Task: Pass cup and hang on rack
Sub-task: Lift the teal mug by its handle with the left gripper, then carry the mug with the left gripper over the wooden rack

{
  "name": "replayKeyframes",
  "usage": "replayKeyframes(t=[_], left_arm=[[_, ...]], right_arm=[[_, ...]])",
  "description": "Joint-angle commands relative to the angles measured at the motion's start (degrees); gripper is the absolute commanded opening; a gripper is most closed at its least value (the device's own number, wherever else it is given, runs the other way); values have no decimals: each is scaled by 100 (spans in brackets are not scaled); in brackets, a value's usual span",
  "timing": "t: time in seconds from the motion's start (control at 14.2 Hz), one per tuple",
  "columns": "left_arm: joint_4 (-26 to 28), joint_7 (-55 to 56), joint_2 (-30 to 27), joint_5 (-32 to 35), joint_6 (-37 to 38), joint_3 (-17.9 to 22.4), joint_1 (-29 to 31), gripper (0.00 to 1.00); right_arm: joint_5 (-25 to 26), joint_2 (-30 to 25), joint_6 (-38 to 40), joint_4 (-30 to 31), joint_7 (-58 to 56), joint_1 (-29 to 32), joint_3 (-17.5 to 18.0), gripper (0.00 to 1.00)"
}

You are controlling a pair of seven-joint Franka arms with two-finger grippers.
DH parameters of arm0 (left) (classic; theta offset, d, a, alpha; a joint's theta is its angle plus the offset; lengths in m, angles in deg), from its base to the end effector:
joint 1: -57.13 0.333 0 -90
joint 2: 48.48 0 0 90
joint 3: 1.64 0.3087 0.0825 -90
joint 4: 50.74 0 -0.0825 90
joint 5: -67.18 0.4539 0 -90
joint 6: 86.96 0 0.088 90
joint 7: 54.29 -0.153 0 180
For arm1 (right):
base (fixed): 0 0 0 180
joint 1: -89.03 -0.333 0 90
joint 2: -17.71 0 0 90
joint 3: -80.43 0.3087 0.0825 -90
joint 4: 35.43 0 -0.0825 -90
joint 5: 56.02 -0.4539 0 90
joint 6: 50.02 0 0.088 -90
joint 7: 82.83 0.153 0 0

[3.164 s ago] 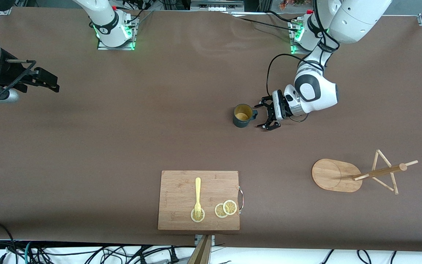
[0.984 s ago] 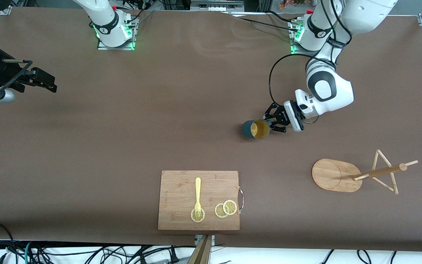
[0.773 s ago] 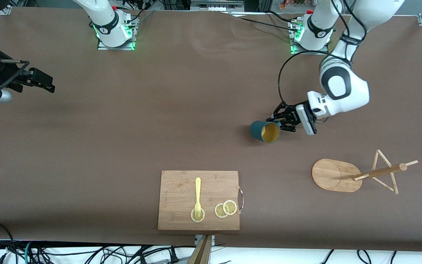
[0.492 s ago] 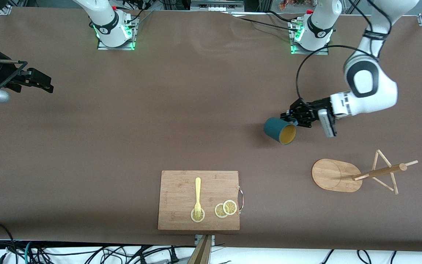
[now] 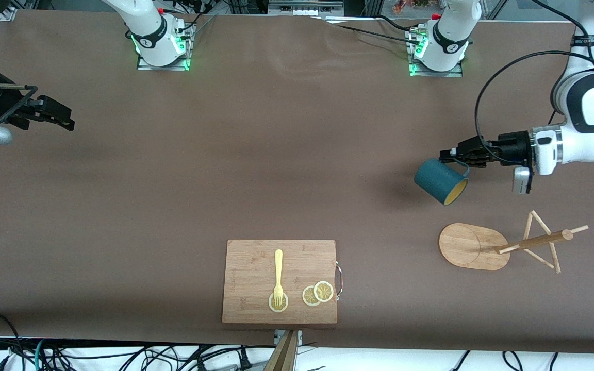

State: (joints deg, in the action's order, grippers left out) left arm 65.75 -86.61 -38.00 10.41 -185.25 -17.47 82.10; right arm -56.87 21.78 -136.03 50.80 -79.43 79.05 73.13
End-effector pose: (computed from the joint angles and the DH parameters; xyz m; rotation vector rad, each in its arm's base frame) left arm 0.6026 -0.0198 0.2979 2.0725 0.0125 -0.0991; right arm 0.6338 0.0342 0.5564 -3.1375 0.0190 0.1169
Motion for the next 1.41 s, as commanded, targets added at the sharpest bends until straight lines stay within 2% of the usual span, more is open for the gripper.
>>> replayKeyframes(t=[0.0,0.28,0.49,0.7,0.84,1.34], left_arm=[[-136,699,164,-122,432,70,271,0],[-293,1402,252,-579,845,202,447,0],[-355,1553,419,-1080,1197,448,553,0],[-654,1553,664,-1143,1540,633,719,0],[-681,1527,831,-1178,1637,633,982,0],[-865,1474,1403,-1477,1927,633,1247,0]], right_arm=[[15,-29,23,-53,2,31,1,100],[15,-29,5,-53,2,31,1,100],[15,-29,-13,-53,2,31,-60,100],[15,-29,-13,-53,2,31,-61,100],[15,-29,-13,-53,2,31,-61,100],[15,-29,-21,-53,2,31,-61,100]])
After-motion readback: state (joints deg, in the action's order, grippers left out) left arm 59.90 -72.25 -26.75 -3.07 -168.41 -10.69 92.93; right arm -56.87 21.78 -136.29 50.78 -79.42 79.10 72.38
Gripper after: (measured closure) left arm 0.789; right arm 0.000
